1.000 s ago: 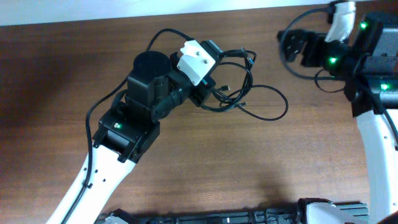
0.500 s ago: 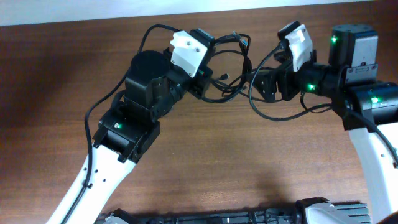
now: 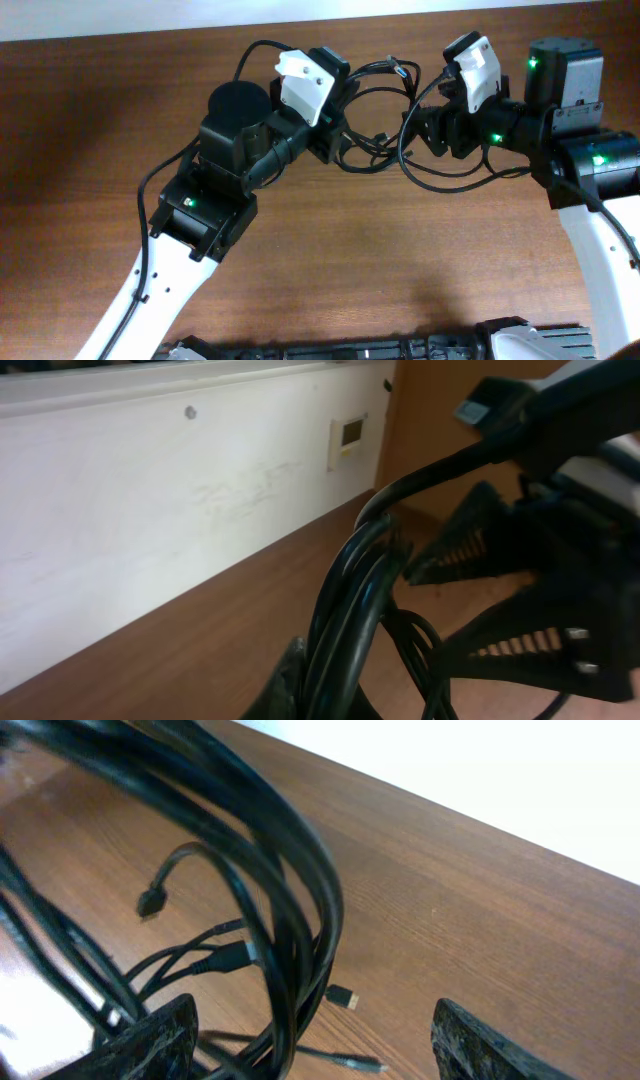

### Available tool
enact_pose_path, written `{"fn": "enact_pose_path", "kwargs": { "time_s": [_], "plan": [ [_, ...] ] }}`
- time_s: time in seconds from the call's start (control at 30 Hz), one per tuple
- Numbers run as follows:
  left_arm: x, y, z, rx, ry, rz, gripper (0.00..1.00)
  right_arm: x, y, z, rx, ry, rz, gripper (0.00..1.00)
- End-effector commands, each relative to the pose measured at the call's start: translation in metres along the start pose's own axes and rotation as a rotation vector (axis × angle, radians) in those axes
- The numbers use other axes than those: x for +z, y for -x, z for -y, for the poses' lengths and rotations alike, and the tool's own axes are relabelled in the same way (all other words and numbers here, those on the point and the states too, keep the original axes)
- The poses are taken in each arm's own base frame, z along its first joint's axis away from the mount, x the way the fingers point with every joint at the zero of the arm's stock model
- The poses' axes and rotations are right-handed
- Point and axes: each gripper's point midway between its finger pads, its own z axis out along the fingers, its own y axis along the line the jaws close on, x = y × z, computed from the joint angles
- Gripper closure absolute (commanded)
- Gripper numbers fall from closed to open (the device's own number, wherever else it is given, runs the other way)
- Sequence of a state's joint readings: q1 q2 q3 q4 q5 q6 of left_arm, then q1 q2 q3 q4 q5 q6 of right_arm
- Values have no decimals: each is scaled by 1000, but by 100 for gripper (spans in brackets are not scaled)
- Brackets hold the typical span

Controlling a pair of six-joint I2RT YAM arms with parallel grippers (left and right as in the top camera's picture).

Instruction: Untangle cables

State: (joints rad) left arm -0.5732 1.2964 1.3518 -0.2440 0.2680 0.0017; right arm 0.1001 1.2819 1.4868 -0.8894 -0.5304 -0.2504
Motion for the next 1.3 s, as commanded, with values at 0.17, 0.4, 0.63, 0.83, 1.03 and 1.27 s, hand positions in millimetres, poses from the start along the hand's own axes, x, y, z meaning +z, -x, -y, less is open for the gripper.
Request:
{"fn": "enact_pose_path", "kwargs": {
  "time_s": [0.17, 0.4, 0.63, 0.83, 1.03, 1.27],
  "plan": [
    [-6, 21, 10, 3, -50, 65, 100, 3, 3, 1, -10, -8, -6, 96],
    [-6, 18, -12, -5, 79, 54, 100, 3, -14, -3, 27, 7, -70, 96],
    [-15, 10, -55, -165, 335, 51, 100, -1, -38, 4, 92, -51, -171, 96],
    [-18, 10, -64, -232, 384, 69, 100, -12, -61, 42, 313, -324, -248, 96],
    [-18, 12, -63, -243, 382, 79, 100, -19, -67, 56, 454, -440, -241, 96],
    [-16, 11, -59, -243, 355, 70, 100, -19, -67, 56, 446, -437, -241, 96]
  ]
}}
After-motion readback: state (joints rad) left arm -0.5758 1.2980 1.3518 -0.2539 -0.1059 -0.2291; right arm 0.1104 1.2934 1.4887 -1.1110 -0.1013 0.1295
